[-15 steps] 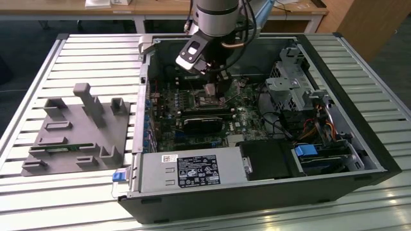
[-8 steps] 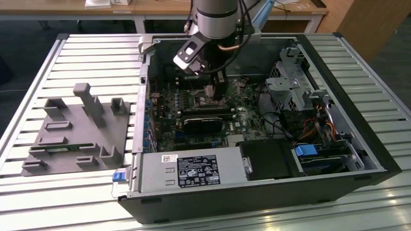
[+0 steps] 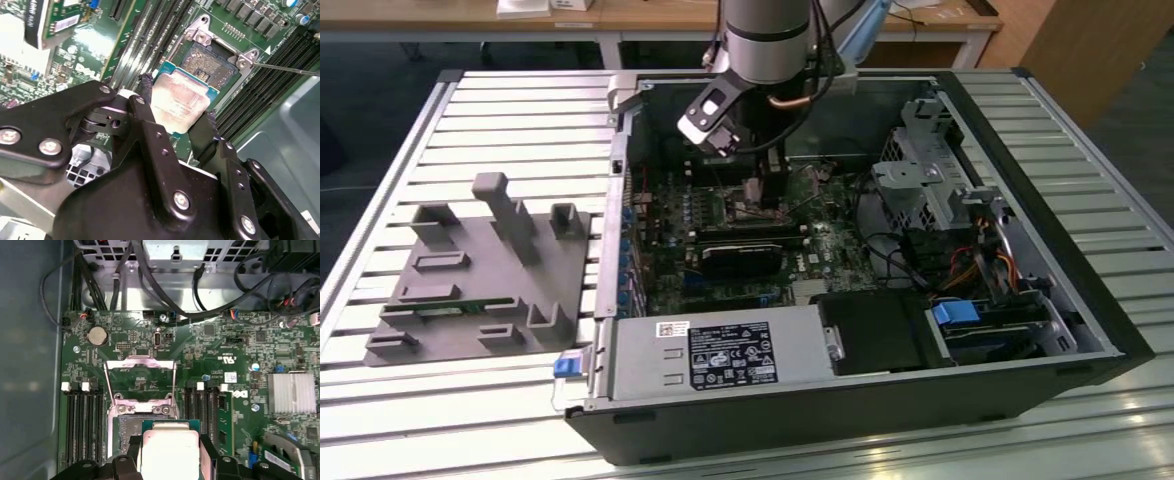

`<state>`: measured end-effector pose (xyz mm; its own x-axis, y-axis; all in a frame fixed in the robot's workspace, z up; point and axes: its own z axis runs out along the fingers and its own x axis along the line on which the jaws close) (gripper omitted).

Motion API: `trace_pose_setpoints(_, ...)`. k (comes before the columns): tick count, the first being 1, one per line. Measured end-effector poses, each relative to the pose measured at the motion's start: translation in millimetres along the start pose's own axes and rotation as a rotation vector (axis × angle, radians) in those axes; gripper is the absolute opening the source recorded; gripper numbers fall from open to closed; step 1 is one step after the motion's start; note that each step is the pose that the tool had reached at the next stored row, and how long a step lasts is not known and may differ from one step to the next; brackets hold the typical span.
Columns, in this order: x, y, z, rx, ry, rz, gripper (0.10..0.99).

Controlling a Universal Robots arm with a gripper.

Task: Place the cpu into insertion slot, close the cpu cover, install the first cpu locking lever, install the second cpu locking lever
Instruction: 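Place the cpu into insertion slot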

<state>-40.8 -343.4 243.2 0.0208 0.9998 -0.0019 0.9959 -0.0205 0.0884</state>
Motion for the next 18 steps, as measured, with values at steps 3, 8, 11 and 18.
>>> trace_pose_setpoints(3, 2.6, -1.0, 5.0, 0.0, 0.0001, 0.0, 0.541)
trace_pose_setpoints(8, 6.3, -3.2, 12.2, 0.0, 0.0002, 0.0, 0.541)
trace_pose_setpoints(11, 9.3, -5.1, 16.4, -0.001, 0.0006, 0.0, 0.541)
trace_pose_setpoints(18, 17.2, -9.4, 25.2, -0.003, 0.0005, 0.0, 0.541)
